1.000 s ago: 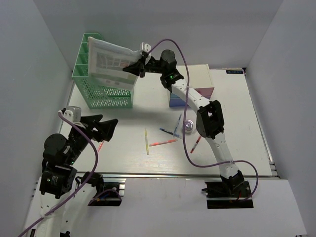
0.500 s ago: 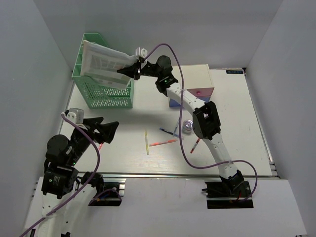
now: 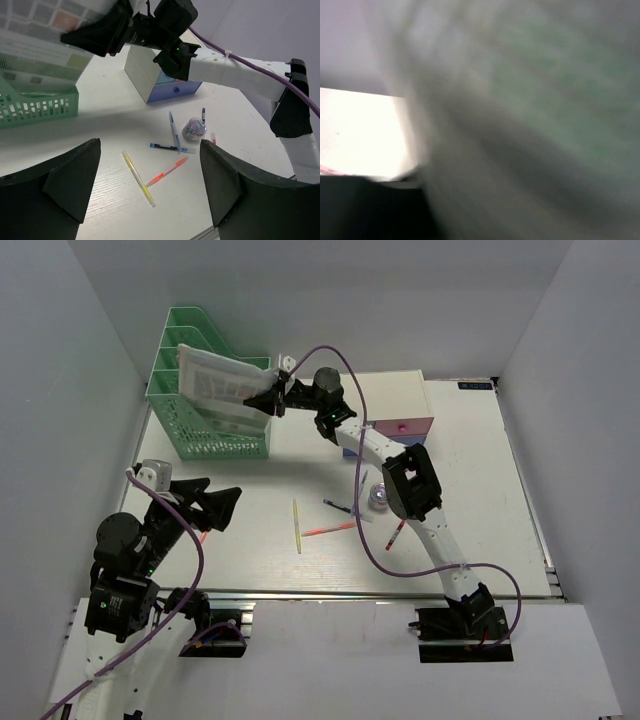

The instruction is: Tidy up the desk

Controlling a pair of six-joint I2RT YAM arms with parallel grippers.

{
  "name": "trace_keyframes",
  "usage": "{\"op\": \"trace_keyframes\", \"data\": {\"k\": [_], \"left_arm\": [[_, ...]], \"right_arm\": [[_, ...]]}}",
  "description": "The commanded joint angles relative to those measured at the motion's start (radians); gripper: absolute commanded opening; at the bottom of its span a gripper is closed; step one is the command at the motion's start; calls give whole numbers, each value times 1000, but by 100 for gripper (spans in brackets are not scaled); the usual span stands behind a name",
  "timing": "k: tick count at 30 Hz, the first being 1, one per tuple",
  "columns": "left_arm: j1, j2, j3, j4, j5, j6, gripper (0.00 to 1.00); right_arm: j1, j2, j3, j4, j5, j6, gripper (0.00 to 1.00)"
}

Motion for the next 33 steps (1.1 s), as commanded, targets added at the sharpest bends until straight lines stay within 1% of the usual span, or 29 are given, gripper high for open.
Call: {"op": "trace_keyframes", "data": {"k": [1, 2, 3, 6, 10, 13, 16, 18, 20, 21, 22, 23, 25, 26, 27, 28, 29, 30, 31, 32, 33], "left_arm": [[-2, -4, -1, -18, 8, 12, 91], [-2, -5, -3, -16, 12, 12, 91], [-2, -4, -1, -19, 12, 9, 91], [-2, -2, 6, -21, 15, 5, 91], [-2, 7, 28, -21, 21, 0, 91], [-2, 4, 34, -24, 18, -5, 91], [-2, -1, 31, -35, 5, -12, 91], [-2, 2, 28, -36, 1, -21, 91], [-2, 19, 28, -39, 5, -23, 91], [-2, 28, 29, -38, 7, -25, 91], [-2, 41, 32, -42, 5, -25, 91], [-2, 65, 32, -38, 4, -26, 91], [-2, 87, 34, -30, -10, -26, 91], [-2, 111, 32, -21, -14, -32, 91], [-2, 127, 29, -15, -16, -32, 91], [-2, 142, 25, -12, -24, -35, 91], [-2, 171, 19, 8, -27, -35, 98], [-2, 186, 14, 19, -25, -35, 98], [-2, 200, 9, 31, -19, -34, 98], [-2, 231, 0, 57, -13, -29, 98], [-2, 246, -6, 68, -10, -26, 98]], "right_arm": [[-1, -18, 8, 67, 55, -11, 40], [1, -21, 4, 67, 68, -8, 59], [2, -24, -3, 67, 77, -5, 89], [-2, -42, -12, 64, 82, -6, 89], [-4, -120, -59, 63, 86, -13, 89], [-17, -197, -102, 34, 94, -19, 89], [-51, -285, -136, -51, 114, -32, 89], [-59, -356, -144, -184, 137, -43, 89], [-85, -404, -150, -312, 155, -124, 89], [-86, -450, -151, -462, 176, -146, 89], [-99, -475, -145, -550, 189, -173, 89], [-102, -524, -141, -757, 215, -239, 89], [-112, -573, -153, -912, 244, -288, 89], [-117, -629, -167, -1047, 291, -321, 89], [-122, -663, -188, -1098, 325, -324, 89], [-131, -729, -243, -1144, 400, -329, 89], [-140, -763, -274, -1221, 439, -339, 89], [-140, -809, -312, -1241, 477, -338, 89], [-148, -910, -431, -1249, 543, -344, 89], [-155, -967, -502, -1235, 574, -350, 89], [-155, -1031, -586, -1180, 601, -346, 89]]}}
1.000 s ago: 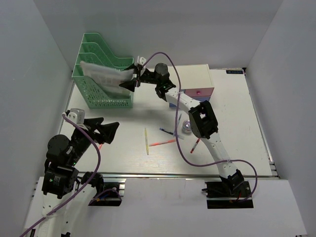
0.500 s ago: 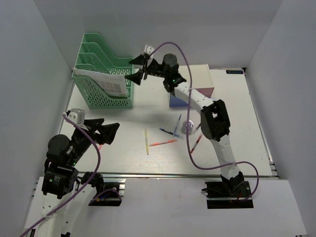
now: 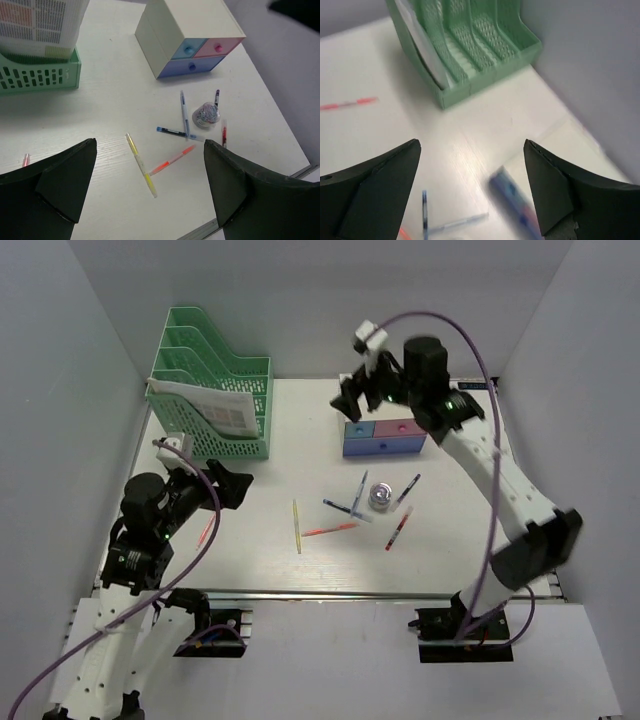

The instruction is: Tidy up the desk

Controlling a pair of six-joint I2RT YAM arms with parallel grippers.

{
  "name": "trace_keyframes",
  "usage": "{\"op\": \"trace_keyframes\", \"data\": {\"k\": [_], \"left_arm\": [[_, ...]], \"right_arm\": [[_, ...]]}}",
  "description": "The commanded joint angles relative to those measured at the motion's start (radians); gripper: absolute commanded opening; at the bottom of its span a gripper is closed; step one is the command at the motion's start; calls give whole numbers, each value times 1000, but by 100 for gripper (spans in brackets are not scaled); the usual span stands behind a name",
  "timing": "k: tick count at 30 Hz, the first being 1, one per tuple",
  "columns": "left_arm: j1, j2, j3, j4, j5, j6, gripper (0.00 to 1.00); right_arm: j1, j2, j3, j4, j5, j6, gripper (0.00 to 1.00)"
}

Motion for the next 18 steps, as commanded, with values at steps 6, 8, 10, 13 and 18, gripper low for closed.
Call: {"op": "trace_keyframes", "data": {"k": [6, 8, 10, 13, 18], "left_arm": [[-2, 135, -26, 83, -1, 61, 98], [-2, 141, -48, 110, 14, 67, 98], [-2, 141, -91, 135, 25, 72, 98], [-2, 137, -135, 176, 38, 70, 98], [-2, 123, -181, 211, 38, 61, 98]], "right_arm": [[-33, -533, -596, -42, 282, 20, 89], [-56, -610, -657, -53, 312, 38, 89], [-82, -667, -697, -48, 335, 46, 89], [-121, -711, -747, -42, 341, 57, 89], [-148, -745, -822, -25, 284, 78, 89]]}}
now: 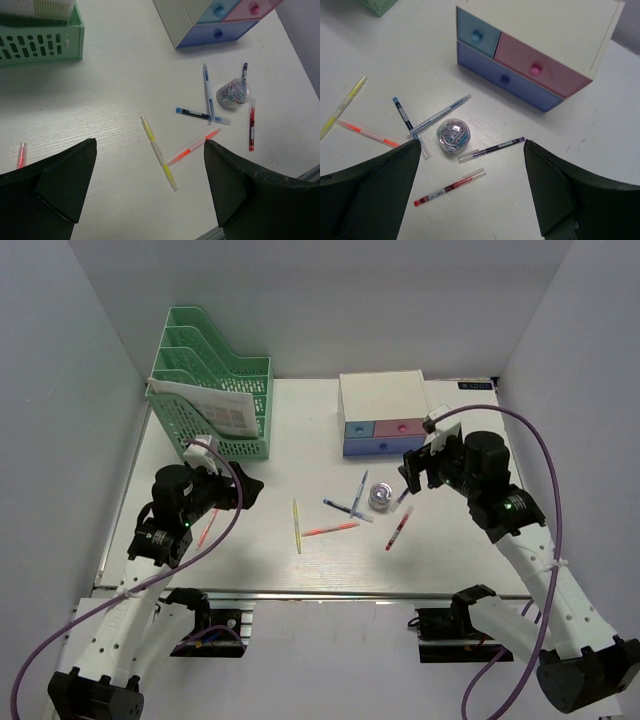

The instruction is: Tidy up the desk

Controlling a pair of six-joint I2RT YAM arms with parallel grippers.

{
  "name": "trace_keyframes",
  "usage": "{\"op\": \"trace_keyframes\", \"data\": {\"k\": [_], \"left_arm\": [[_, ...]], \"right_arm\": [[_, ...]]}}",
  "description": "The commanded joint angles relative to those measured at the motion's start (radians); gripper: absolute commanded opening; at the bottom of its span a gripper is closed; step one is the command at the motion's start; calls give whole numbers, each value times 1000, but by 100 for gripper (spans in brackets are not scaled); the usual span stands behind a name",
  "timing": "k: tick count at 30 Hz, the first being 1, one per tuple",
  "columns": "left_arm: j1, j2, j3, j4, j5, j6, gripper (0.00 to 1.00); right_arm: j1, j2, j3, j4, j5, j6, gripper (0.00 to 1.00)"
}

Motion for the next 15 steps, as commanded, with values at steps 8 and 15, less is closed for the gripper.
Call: {"op": "trace_keyframes", "data": {"k": [8, 15], "left_arm": [[-11, -29, -51, 20, -29, -28, 98], [-11, 48, -60, 48, 37, -40, 91]], "right_arm": [[-30, 3, -115, 2, -163, -84, 88], [-40, 61, -133, 100, -18, 30, 72]]}}
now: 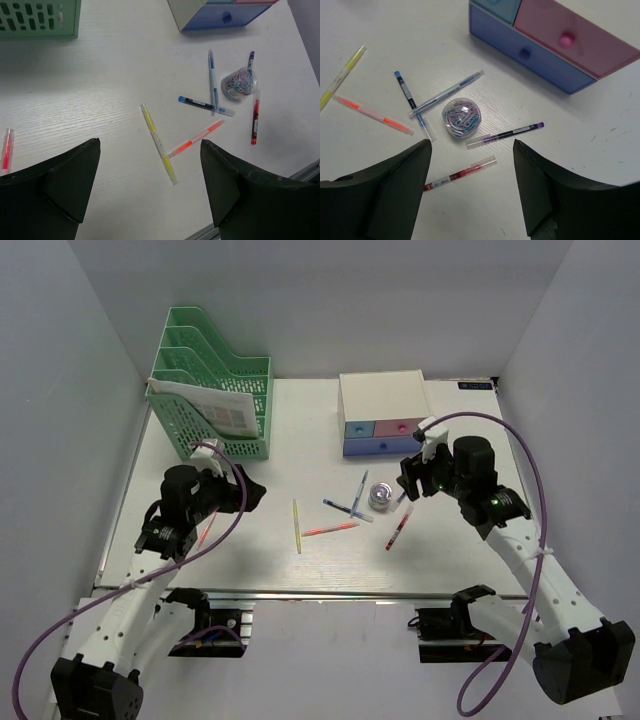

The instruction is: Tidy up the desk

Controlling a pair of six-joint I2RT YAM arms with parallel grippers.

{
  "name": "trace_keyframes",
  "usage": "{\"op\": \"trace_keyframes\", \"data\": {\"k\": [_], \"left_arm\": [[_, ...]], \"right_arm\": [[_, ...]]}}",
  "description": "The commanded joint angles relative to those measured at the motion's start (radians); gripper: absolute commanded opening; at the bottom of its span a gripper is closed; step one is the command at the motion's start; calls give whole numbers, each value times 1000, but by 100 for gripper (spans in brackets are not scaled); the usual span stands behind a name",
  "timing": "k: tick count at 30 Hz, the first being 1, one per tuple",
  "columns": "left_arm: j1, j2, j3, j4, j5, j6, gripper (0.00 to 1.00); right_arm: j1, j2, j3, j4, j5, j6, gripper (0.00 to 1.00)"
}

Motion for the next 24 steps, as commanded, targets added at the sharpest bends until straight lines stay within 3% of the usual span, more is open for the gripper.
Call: {"op": "trace_keyframes", "data": {"k": [1, 3, 4, 5, 10, 13, 16, 21, 24], "left_arm": [[-4, 31, -3, 30, 48, -10, 90], [-4, 51, -3, 39, 51, -10, 82], [-4, 54, -6, 43, 50, -12, 79], [-4, 54, -11, 52, 51, -13, 70], [-4, 28, -17, 43, 33, -15, 44], [-4, -10, -21, 38, 16, -17, 48], [-4, -31, -20, 29, 4, -18, 66], [-4, -38, -17, 27, -1, -17, 72], [-4, -38, -15, 26, 1, -15, 72]], "right_arm": [[-19, 54, 1, 88, 75, 69, 71], [-23, 105, 2, 123, 55, 132, 72], [-33, 131, 2, 143, 47, 152, 77], [-38, 142, 1, 183, 50, 201, 79], [-91, 266, 67, 261, 76, 367, 77], [-124, 330, 96, 301, 55, 467, 69], [-153, 381, 93, 358, 23, 540, 61], [-193, 458, 82, 494, -43, 589, 48], [-211, 521, 97, 545, -95, 625, 46]]}}
